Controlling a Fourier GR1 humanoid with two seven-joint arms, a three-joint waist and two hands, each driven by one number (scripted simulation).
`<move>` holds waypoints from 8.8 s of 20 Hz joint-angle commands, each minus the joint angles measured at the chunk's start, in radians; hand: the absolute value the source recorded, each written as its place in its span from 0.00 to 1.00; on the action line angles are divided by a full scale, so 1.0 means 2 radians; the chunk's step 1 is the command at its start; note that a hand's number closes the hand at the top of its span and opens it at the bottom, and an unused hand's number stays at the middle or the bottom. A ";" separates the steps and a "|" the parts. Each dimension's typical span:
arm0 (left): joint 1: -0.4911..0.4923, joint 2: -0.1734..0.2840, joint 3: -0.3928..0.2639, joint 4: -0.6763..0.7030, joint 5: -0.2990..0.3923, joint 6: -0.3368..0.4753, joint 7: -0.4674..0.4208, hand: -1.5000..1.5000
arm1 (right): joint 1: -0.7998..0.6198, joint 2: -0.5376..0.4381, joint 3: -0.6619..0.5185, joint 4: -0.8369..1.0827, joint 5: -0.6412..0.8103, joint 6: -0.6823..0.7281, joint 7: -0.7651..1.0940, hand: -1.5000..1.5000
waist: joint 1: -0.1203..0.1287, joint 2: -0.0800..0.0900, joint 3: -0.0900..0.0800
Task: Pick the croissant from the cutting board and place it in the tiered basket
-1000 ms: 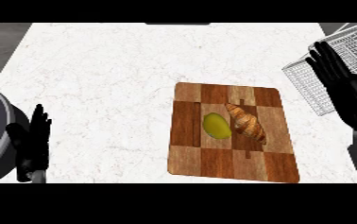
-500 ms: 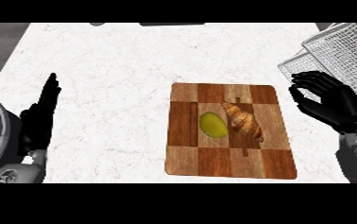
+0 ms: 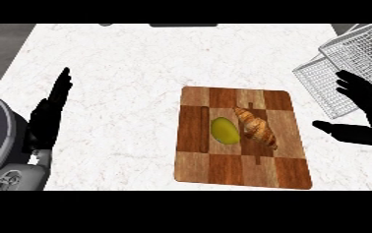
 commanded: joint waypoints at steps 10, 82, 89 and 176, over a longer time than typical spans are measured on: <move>-0.029 -0.015 0.009 0.030 -0.005 -0.015 -0.004 0.50 | -0.138 -0.092 0.104 -0.086 0.036 0.150 0.265 0.00 | 0.010 0.002 0.000; -0.030 -0.092 0.101 0.008 -0.110 -0.097 -0.003 0.50 | -0.137 0.245 0.129 0.137 0.407 0.307 0.254 1.00 | 0.008 0.003 0.000; -0.004 -0.073 0.127 -0.007 -0.088 -0.128 -0.008 0.50 | -0.129 0.203 0.118 0.122 0.452 0.284 0.182 1.00 | 0.007 0.002 0.000; -0.018 -0.108 0.106 -0.027 -0.121 -0.123 0.013 0.50 | -0.397 -0.103 -0.186 0.559 0.436 0.150 -0.384 0.00 | 0.021 0.006 0.001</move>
